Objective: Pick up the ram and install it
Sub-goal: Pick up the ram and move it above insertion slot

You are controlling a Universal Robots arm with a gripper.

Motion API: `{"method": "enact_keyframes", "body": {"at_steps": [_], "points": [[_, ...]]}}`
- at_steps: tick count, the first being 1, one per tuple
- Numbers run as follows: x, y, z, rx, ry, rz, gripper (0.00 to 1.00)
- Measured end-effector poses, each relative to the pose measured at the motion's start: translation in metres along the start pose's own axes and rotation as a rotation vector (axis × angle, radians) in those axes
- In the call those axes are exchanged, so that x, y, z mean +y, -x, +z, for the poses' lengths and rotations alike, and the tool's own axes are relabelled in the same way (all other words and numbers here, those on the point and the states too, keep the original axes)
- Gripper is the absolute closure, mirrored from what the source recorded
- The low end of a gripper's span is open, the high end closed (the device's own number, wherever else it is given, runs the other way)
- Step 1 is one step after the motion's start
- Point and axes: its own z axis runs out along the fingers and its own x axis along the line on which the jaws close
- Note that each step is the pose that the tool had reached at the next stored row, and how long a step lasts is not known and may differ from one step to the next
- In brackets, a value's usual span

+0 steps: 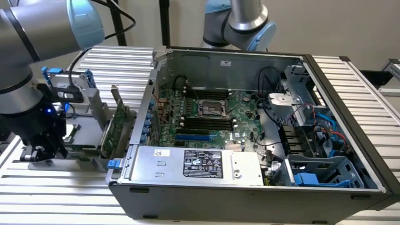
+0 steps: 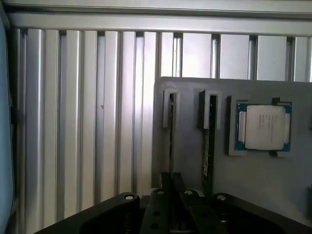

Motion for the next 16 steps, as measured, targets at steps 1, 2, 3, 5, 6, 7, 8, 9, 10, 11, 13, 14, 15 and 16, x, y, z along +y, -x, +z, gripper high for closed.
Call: {"method": "enact_keyframes", "body": {"at_steps": [1,2,3,5,6,7,8,9,10,11,13,14,15,16], "points": [[0.0001,0.000,-0.0043,0.0001,0.0002,0.000,1.00],[0.0003,0.000,-0.0091,0.0001,0.0002,0.000,1.00],[0.0004,0.000,-0.0134,0.0000,0.0001,0.000,1.00],[0.0005,0.000,-0.0223,0.0000,0.0001,0.000,1.00],[0.0005,0.000,-0.0268,0.0000,0.0000,0.000,1.00],[0.0005,0.000,-0.0314,0.0000,0.0001,0.000,1.00],[0.0003,0.000,-0.0360,0.0000,0.0002,0.000,1.00],[0.0001,0.000,-0.0405,-0.0001,0.0001,0.000,1.00],[-0.0004,0.000,-0.0450,-0.0002,0.0000,0.000,1.00],[-0.0009,0.000,-0.0496,-0.0003,0.0002,0.000,1.00],[-0.0025,0.000,-0.0587,-0.0008,0.0002,0.000,1.00],[-0.0038,0.000,-0.0633,-0.0012,0.0002,0.000,1.00],[-0.0052,0.000,-0.0677,-0.0016,0.0001,0.000,1.00],[-0.0069,0.000,-0.0721,-0.0022,0.0001,0.000,1.00]]}}
